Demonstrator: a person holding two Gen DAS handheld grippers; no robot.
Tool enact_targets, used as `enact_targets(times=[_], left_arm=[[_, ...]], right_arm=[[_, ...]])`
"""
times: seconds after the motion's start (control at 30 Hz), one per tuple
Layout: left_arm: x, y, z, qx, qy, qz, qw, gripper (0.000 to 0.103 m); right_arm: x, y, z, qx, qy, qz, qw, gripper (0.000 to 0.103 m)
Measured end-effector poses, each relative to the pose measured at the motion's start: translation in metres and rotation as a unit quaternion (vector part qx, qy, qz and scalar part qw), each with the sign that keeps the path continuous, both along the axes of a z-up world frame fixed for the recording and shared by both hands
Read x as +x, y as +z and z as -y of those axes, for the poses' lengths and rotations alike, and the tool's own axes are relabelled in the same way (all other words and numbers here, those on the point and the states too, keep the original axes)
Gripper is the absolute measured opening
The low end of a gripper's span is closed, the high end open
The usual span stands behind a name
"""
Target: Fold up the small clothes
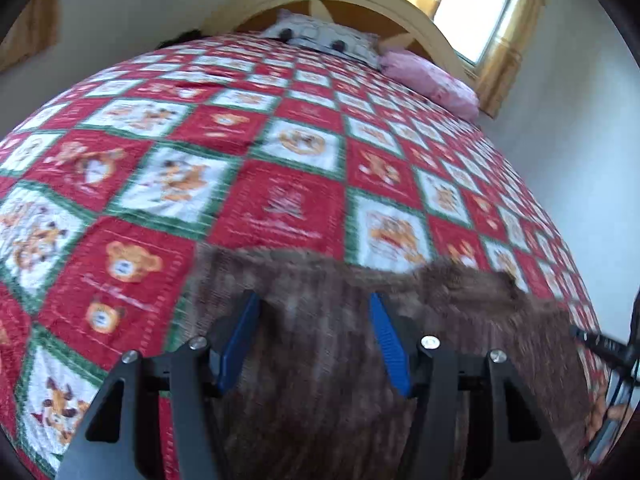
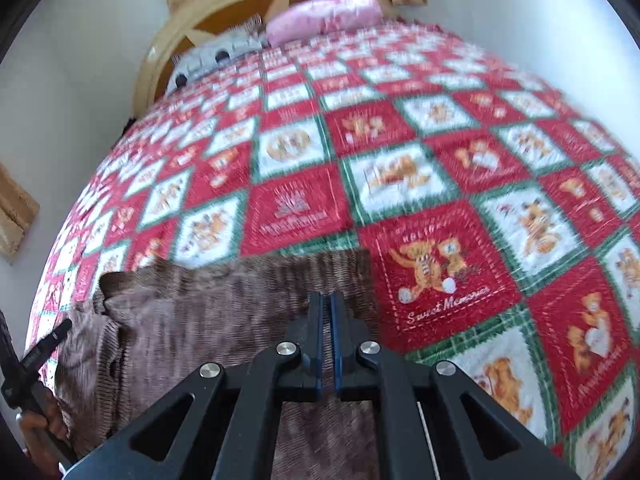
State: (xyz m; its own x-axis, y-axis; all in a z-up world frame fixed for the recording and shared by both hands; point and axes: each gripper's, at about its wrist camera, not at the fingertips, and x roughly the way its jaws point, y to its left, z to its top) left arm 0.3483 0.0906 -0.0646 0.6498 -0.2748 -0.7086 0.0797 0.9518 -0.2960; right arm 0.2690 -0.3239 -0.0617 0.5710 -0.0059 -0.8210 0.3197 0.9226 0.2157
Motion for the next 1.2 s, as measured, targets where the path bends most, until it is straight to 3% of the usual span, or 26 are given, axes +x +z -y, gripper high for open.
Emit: enact_targets(times=[0.03, 0.13, 0.2, 0.33, 0.4, 0.47, 0.6, 0.67, 0.73, 0.77, 0.8, 0.87, 0.9, 1.03, 1.1, 1.2], left_arm=[[0.003, -0.002, -0.006, 0.019, 0.03, 0.002, 0.9994, 0.06], [0.004, -0.011, -0.023, -0.019, 0.047, -0.004, 0.9987, 0.06], [0.003, -0.011, -0.025, -0.023, 0.046, -0.002, 0.9987, 0.061], [0.001, -0.01, -0.021, 0.0, 0.041, -0.006, 0.9991, 0.061], [0.0, -0.011, -0.018, 0.01, 0.038, -0.006, 0.9992, 0.061], [0.003, -0.011, -0.017, 0.015, 0.039, -0.008, 0.9991, 0.061], [0.003, -0.012, -0.013, 0.035, 0.04, -0.008, 0.9985, 0.061], [0.002, -0.012, -0.017, 0.026, 0.042, -0.007, 0.9987, 0.061], [-0.001, -0.011, -0.022, 0.031, 0.066, -0.005, 0.9973, 0.063], [-0.003, -0.013, -0.03, 0.047, 0.106, -0.015, 0.9932, 0.061], [-0.004, -0.015, -0.037, 0.032, 0.119, -0.017, 0.9923, 0.061], [-0.006, -0.018, -0.052, -0.017, 0.119, -0.014, 0.9927, 0.061], [-0.007, -0.018, -0.053, -0.02, 0.119, -0.013, 0.9926, 0.061], [-0.003, -0.016, -0.039, 0.026, 0.118, -0.018, 0.9925, 0.061], [-0.002, -0.016, -0.037, 0.033, 0.119, -0.019, 0.9922, 0.061], [-0.002, -0.016, -0.038, 0.034, 0.119, -0.019, 0.9921, 0.062]], right_arm=[[0.002, -0.004, 0.002, 0.004, 0.005, -0.007, 1.0, 0.004], [0.003, -0.005, -0.001, -0.002, 0.012, 0.0, 1.0, 0.004], [0.006, -0.007, 0.001, 0.012, 0.024, 0.001, 1.0, 0.019], [-0.011, 0.005, 0.018, 0.017, -0.008, 0.036, 0.999, 0.029], [-0.02, 0.011, 0.027, 0.015, -0.013, 0.048, 0.999, 0.047], [-0.026, 0.016, 0.035, 0.02, -0.016, 0.057, 0.998, 0.06], [-0.015, 0.015, 0.027, -0.014, 0.014, 0.048, 0.999, 0.06], [0.002, 0.005, 0.012, -0.052, 0.038, 0.018, 0.998, 0.06], [0.014, -0.014, 0.003, -0.055, 0.061, -0.012, 0.997, 0.06], [0.017, -0.018, -0.003, -0.078, 0.068, -0.018, 0.994, 0.059], [0.017, -0.017, -0.008, -0.094, 0.083, -0.014, 0.992, 0.041], [0.015, -0.012, -0.007, -0.075, 0.087, -0.01, 0.993, 0.01], [0.013, -0.01, -0.004, -0.072, 0.078, -0.01, 0.994, 0.008], [-0.003, -0.009, 0.017, -0.1, 0.009, 0.004, 0.995, 0.001], [-0.008, -0.015, 0.039, -0.076, -0.031, -0.006, 0.997, 0.0], [-0.01, -0.015, 0.046, -0.073, -0.039, -0.002, 0.997, 0.0]])
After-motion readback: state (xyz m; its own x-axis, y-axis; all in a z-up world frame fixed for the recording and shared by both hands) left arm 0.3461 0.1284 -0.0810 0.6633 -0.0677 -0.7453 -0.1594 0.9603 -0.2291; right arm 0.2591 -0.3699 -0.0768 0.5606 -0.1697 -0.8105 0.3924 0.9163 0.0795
